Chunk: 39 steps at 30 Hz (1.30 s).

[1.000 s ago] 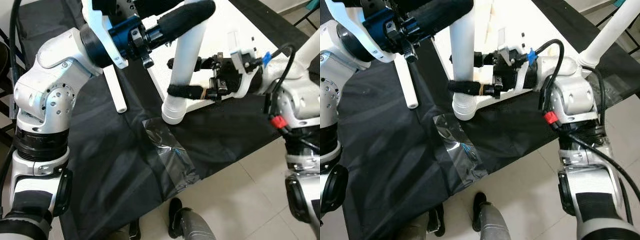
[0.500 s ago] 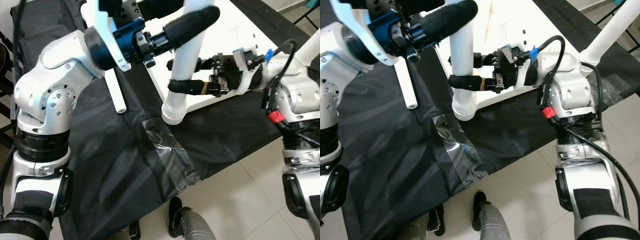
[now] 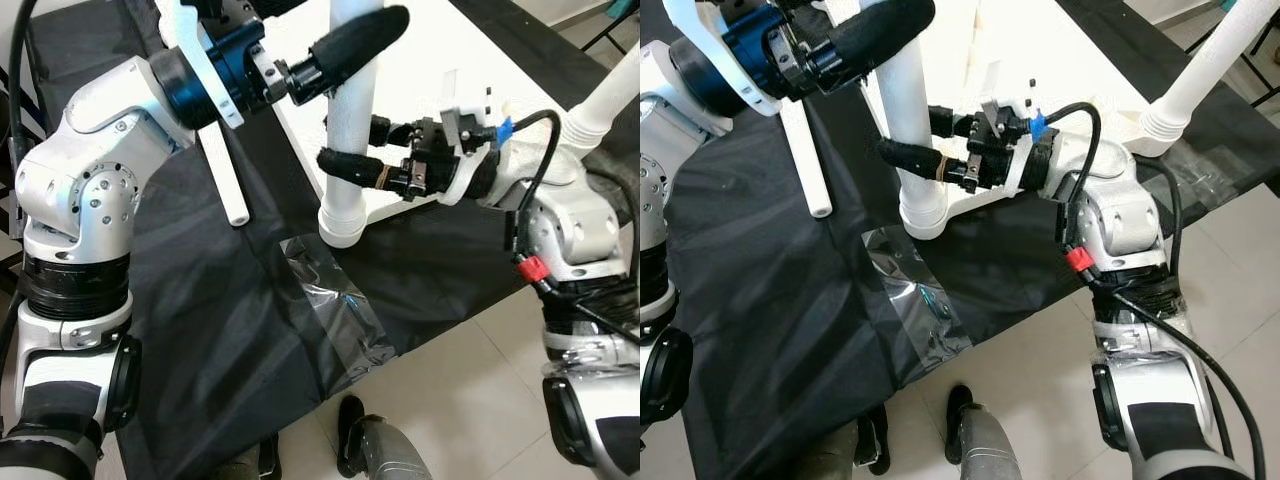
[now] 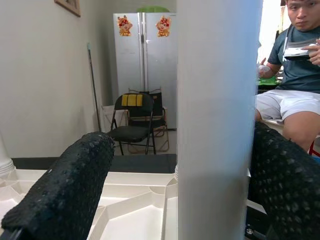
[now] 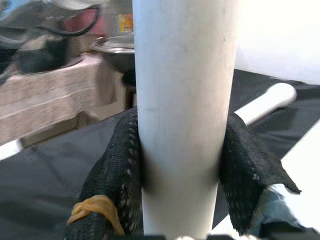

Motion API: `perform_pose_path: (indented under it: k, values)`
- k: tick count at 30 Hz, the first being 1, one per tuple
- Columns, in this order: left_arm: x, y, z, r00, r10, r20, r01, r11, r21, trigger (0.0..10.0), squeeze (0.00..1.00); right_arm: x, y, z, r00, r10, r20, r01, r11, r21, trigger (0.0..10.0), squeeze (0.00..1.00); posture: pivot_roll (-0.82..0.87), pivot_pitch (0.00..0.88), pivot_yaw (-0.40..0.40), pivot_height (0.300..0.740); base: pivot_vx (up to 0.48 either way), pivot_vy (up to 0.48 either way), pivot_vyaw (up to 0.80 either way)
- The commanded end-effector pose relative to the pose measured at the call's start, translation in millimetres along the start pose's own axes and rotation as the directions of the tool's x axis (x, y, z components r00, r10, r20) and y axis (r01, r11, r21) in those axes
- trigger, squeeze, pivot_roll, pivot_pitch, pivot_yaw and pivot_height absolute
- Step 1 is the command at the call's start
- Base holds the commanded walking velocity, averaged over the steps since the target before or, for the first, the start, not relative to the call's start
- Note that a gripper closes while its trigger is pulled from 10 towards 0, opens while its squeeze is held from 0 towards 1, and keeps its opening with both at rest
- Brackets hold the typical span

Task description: Building children table

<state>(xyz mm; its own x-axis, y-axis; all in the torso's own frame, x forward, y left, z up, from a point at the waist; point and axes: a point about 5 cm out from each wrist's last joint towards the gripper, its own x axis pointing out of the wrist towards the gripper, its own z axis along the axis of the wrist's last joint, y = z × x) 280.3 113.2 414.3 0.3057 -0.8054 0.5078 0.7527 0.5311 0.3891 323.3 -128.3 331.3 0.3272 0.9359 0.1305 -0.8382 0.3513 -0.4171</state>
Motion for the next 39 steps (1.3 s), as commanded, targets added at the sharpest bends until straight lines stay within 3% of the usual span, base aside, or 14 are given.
perform_pose_path:
  k: [1,5,7,11,17,24,27,28,36,39]
  values:
    - [-3.1,0.1,0.5,1.0,-0.001,-0.005,0.001,1.0,0.017,10.0,1.0,-1.5,2.9,-15.9,0.998,-0.04,-0.053,0.043,0.998,0.051,0.0,0.0,0.03,0.361,0.003,0.74,0.0,0.0,0.0]
    - [-2.8,0.5,-1.1,1.0,0.0,-0.01,0.0,1.0,0.013,10.0,1.0,-1.2,6.8,-19.4,0.995,-0.078,-0.055,0.081,0.995,0.061,0.0,0.0,0.04,0.363,0.006,0.74,0.0,0.0,0.0]
    - [-2.3,1.3,-3.9,1.0,0.004,-0.016,-0.004,1.0,0.011,10.0,1.0,6.3,26.4,-30.4,0.987,-0.138,-0.079,0.144,0.986,0.078,0.0,0.0,0.03,0.362,0.004,0.74,0.0,0.0,0.0]
    - [-0.7,1.8,-5.3,1.0,0.012,-0.016,-0.012,1.0,0.009,10.0,1.0,13.4,42.7,-37.7,0.972,-0.209,-0.11,0.22,0.97,0.104,0.0,0.0,0.03,0.362,0.001,0.74,0.0,0.0,0.0]
    - [0.1,2.2,-5.5,1.0,0.017,-0.014,-0.017,1.0,0.008,10.0,1.0,17.3,47.9,-42.1,0.951,-0.276,-0.14,0.293,0.949,0.114,0.0,0.0,0.02,0.362,0.0,0.74,0.0,0.0,0.0]
    - [0.0,2.2,-6.7,1.0,0.017,-0.009,-0.017,1.0,0.006,10.0,1.0,34.0,74.3,-51.7,0.886,-0.427,-0.18,0.457,0.869,0.191,0.0,0.0,0.02,0.357,-0.005,0.74,0.0,0.0,0.0]
    - [-0.2,2.2,-6.8,1.0,0.016,-0.008,-0.016,1.0,0.008,10.0,0.96,34.3,76.8,-52.5,0.876,-0.443,-0.19,0.475,0.861,0.183,0.0,0.0,0.02,0.356,-0.006,0.74,0.0,0.0,0.0]
    - [-0.6,2.5,-6.7,1.0,0.015,-0.008,-0.015,1.0,0.011,10.0,0.02,34.9,81.1,-53.6,0.868,-0.452,-0.206,0.487,0.857,0.171,0.0,0.0,0.02,0.355,-0.007,0.74,0.0,0.0,0.0]
    - [-1.3,1.8,-5.5,1.0,0.002,-0.002,-0.002,1.0,0.015,10.0,0.0,37.1,91.9,-57.3,0.857,-0.452,-0.246,0.492,0.86,0.135,0.0,0.0,0.02,0.348,-0.01,0.74,0.0,0.0,0.0]
    - [-1.7,-3.4,-2.9,0.998,-0.055,-0.012,0.055,0.998,0.01,10.0,0.0,41.2,94.0,-53.5,0.872,-0.435,-0.224,0.467,0.877,0.116,0.0,0.0,0.02,0.342,-0.012,0.74,0.0,0.0,0.0]
